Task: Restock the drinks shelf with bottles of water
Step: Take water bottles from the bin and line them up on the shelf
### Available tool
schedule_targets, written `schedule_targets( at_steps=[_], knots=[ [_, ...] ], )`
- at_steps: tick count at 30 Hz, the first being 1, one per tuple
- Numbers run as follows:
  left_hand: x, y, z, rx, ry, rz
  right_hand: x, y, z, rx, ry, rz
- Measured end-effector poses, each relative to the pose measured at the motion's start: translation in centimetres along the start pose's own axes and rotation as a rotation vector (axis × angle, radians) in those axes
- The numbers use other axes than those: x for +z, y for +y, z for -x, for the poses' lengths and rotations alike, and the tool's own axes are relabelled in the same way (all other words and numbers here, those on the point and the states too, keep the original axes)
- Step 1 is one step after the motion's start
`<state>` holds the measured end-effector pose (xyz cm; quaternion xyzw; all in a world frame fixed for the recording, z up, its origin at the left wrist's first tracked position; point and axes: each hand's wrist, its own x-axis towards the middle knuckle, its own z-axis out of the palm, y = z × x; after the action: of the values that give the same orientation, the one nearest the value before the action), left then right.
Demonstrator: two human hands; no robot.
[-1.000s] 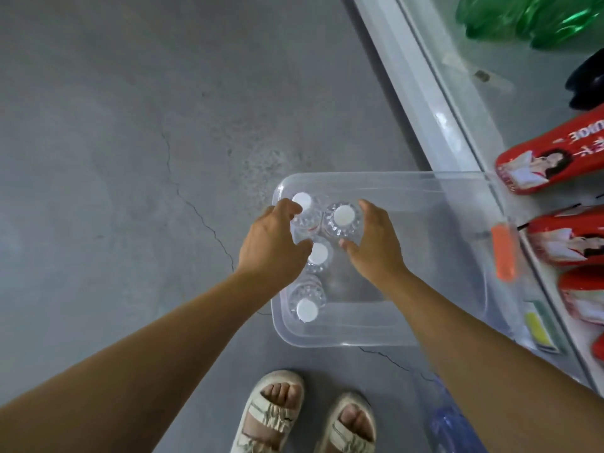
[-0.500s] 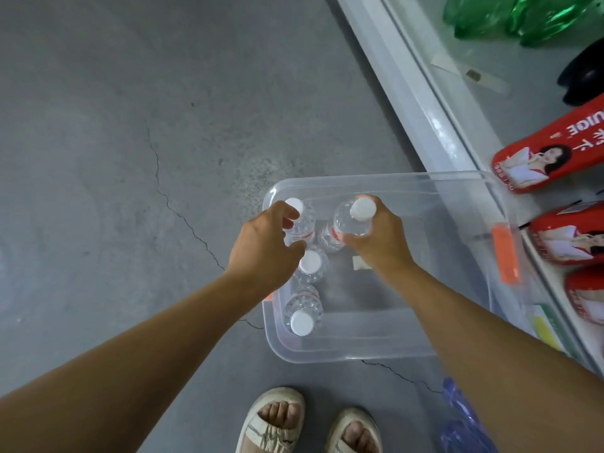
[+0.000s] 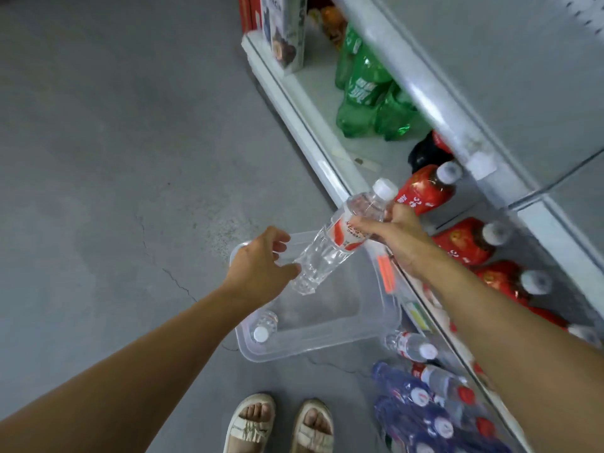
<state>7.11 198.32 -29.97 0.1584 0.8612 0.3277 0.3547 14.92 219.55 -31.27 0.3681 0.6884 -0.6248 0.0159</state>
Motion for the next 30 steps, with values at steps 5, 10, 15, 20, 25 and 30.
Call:
schedule_targets(
  at_steps=[5,10,15,20,25,30],
  knots=[
    [-4.3,7.9,3.4,0.051,-0.048,0.103,-3.1,-10.4,4.9,-0.021,0.002,-0.115],
    [-9.0,15.4,7.3,0.091,-0.13,0.27,-5.7,-19.9,10.1,-0.115,-0.006,-0.088],
    [-13.4,22.0,11.5,0.166,-0.296,0.382,-7.7,-28.1,15.6,-0.204,-0.015,0.004],
    [-15.9,27.3,15.7,0.284,-0.381,0.353,-9.1,-34.3,20.6,-0.281,0.05,0.069],
    [-18.1,32.1,19.9,0.387,-0.347,0.349,-10.5,-39.3,26.2,-0.345,0.115,0.088],
    [-20.3,36.9,23.8,0.51,-0.354,0.316,-12.6,-43.6,32.5,-0.415,0.208,0.07]
  ],
)
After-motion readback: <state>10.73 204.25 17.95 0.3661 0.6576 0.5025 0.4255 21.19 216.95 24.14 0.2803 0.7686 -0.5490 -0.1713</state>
